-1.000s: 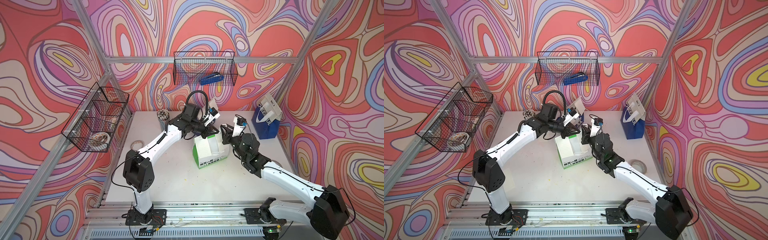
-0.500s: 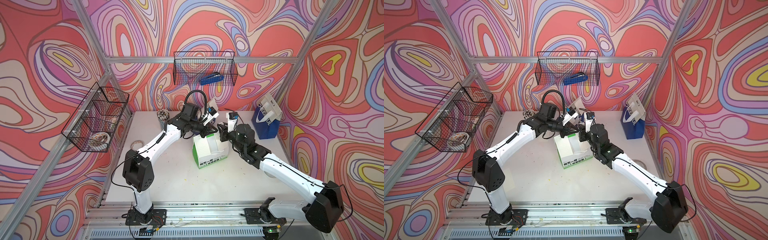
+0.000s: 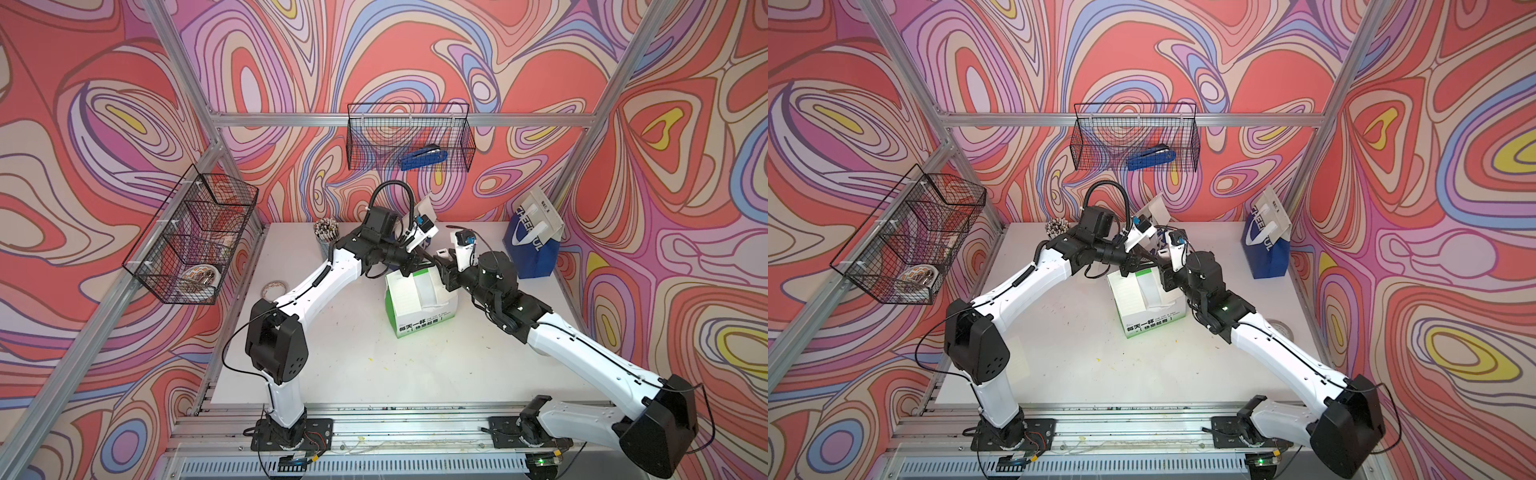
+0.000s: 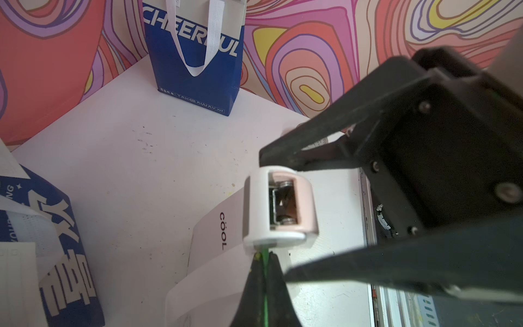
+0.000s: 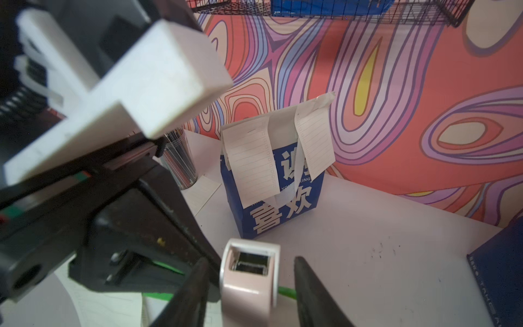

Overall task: Staple the receipts to the bags
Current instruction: Place the stapler in the takeout bag, then staple the receipt to the takeout bag.

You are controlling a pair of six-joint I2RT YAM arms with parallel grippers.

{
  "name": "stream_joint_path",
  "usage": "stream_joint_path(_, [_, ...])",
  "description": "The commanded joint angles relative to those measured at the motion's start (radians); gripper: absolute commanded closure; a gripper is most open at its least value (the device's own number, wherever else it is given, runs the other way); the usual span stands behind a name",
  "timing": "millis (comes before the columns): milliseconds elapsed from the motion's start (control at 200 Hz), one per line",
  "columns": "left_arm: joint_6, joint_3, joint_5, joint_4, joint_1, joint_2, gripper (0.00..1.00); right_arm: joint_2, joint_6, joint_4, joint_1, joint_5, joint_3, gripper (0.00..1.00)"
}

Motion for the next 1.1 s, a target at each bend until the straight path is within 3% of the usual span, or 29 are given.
stream_joint_path(0, [0.038,0.024,0.029,0.046,-0.004,-0.019,1.00,-0.040,-0.029,-0.082,0.007,-0.041,0.012,0.36])
stream_joint_path(220, [0.148,0.015,0.043,-0.004,-0.005,-0.048,1.00,-0.087,-0.098,-0.199,-0.028,-0.093,0.094,0.26])
stream_joint_path(280, [0.190,0.003,0.046,-0.023,-0.006,-0.063,1.00,-0.085,-0.136,-0.260,-0.085,-0.217,0.126,0.26])
stream_joint_path(396, [0.281,-0.029,0.049,-0.053,-0.004,-0.091,1.00,-0.065,-0.260,-0.390,-0.238,-0.572,0.172,0.22])
stream_joint_path(566, [0.408,-0.061,0.068,-0.083,-0.005,-0.124,1.00,0.012,-0.477,-0.642,-0.244,-0.696,0.270,0.17])
stream_joint_path(681, [0.566,-0.052,0.120,-0.172,-0.005,-0.134,1.00,0.063,-0.613,-0.747,-0.244,-0.883,0.286,0.18])
stream_joint_path(836, [0.700,-0.053,0.192,-0.259,-0.005,-0.156,1.00,0.072,-0.602,-0.720,-0.245,-0.902,0.272,0.18])
stream_joint_path(956, [0.727,-0.062,0.208,-0.272,-0.005,-0.164,1.00,0.076,-0.618,-0.697,-0.242,-0.873,0.253,0.18])
stream_joint_path(1097, [0.734,-0.059,0.224,-0.270,-0.005,-0.161,1.00,0.133,-0.633,-0.704,-0.233,-0.947,0.258,0.22])
